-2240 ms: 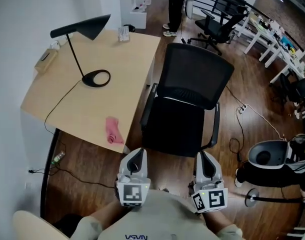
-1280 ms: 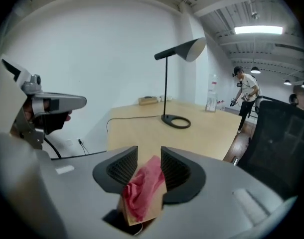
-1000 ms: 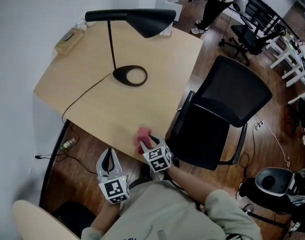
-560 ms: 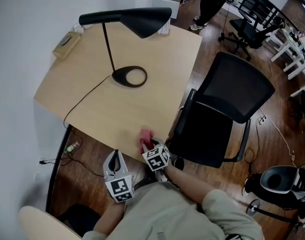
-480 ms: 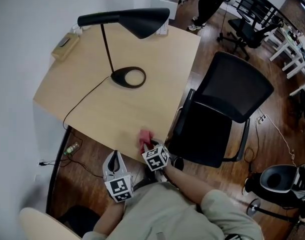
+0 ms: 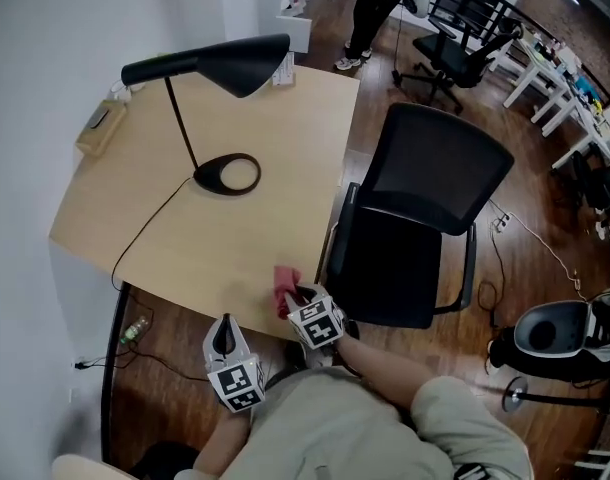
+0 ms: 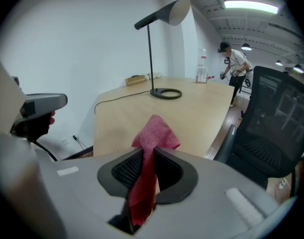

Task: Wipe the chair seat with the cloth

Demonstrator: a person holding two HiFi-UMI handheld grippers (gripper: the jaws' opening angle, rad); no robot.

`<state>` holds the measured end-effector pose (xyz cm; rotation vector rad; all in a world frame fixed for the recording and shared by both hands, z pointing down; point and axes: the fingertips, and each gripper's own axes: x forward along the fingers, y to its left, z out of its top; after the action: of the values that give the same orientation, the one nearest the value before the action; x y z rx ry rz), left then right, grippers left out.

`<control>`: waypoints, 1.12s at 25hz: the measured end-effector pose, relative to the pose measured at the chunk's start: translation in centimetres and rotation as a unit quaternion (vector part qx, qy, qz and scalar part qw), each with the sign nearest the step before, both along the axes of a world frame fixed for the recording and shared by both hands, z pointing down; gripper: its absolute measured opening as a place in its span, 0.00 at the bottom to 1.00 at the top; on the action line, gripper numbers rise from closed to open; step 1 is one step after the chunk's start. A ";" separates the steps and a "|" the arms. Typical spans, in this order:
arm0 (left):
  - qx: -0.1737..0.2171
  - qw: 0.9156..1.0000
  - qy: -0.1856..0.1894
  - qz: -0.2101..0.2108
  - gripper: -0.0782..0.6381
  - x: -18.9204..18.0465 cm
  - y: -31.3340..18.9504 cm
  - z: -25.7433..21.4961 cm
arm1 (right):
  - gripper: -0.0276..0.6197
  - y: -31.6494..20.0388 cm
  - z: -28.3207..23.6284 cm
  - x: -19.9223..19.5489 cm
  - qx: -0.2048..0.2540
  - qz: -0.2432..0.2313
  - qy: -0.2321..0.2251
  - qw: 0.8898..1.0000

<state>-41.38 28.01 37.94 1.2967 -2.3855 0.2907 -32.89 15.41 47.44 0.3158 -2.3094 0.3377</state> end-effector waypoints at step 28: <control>-0.008 0.976 0.014 0.216 0.12 22.3 -30.1 2.4 | 0.14 -28.4 -1.6 21.9 0.024 0.200 -0.074 0.977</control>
<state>-19.05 -2.13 40.39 1.7915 -2.0509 0.4093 -10.96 -13.03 45.84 0.8096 -2.3924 0.5188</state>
